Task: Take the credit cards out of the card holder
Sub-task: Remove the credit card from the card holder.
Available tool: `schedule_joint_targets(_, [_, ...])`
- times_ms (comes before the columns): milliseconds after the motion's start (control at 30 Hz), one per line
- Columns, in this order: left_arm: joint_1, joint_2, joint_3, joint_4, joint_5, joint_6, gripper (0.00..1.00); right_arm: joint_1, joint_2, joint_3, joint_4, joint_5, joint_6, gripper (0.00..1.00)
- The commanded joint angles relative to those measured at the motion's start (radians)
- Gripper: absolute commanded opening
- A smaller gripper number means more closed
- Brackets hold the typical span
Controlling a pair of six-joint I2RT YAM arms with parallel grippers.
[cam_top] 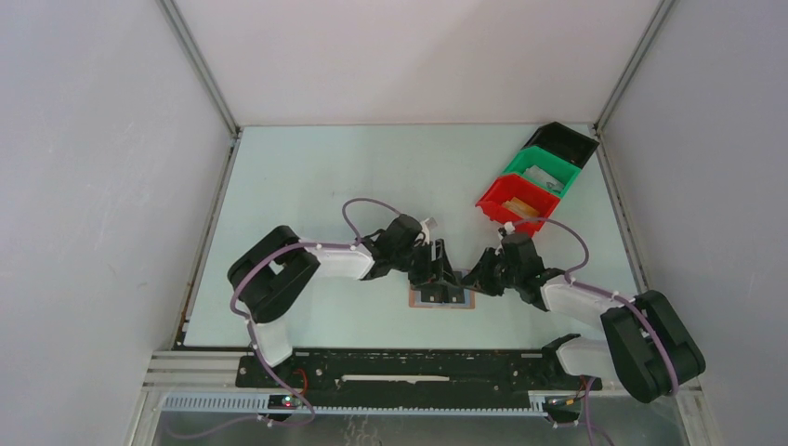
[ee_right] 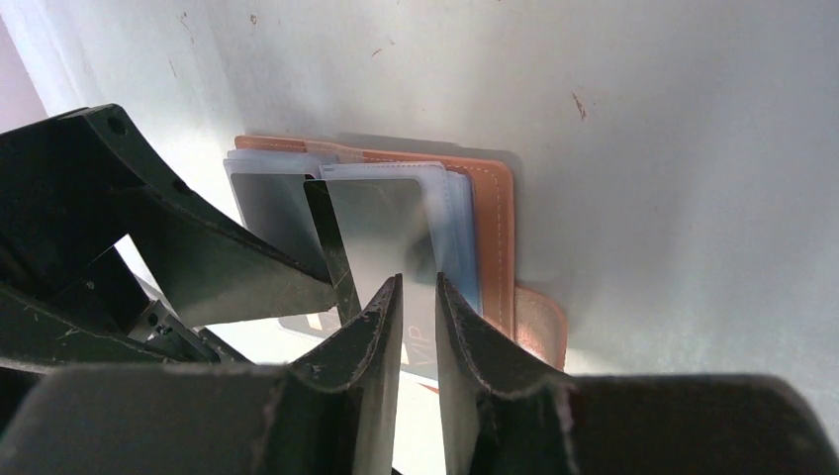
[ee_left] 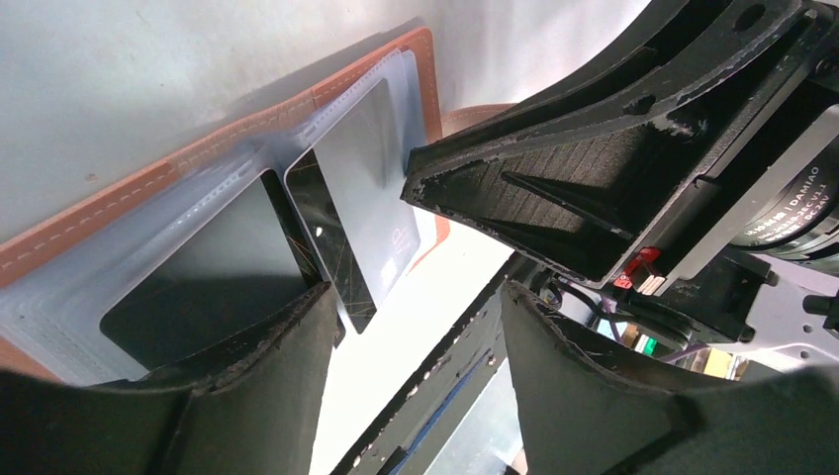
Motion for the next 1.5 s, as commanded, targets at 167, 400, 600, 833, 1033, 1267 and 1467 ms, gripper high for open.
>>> schedule_joint_targets(167, [0.011,0.029,-0.032,0.061,0.006,-0.021,0.65,-0.011,0.066,-0.03,0.074,-0.002,-0.008,0.27])
schedule_joint_targets(400, [0.012,0.035,-0.042,0.086,-0.007,-0.03,0.6,-0.014,0.102,-0.044,0.132,-0.044,0.014,0.27])
schedule_joint_targets(600, [0.015,0.019,-0.071,0.148,-0.02,-0.064,0.58,-0.021,0.103,-0.049,0.138,-0.056,0.02,0.27])
schedule_joint_targets(833, [0.016,-0.037,-0.083,0.017,-0.134,-0.038,0.67,-0.045,0.089,-0.068,0.118,-0.049,0.004,0.27])
schedule_joint_targets(1033, [0.015,-0.012,-0.067,-0.032,-0.157,-0.037,0.68,-0.049,0.101,-0.07,0.119,-0.053,0.004,0.27])
schedule_joint_targets(1267, [0.005,-0.031,0.003,-0.262,-0.265,0.024,0.68,-0.048,0.106,-0.07,0.113,-0.051,0.006,0.27])
schedule_joint_targets(1467, [-0.014,-0.027,0.067,-0.377,-0.327,0.067,0.69,-0.047,0.11,-0.068,0.116,-0.052,0.01,0.27])
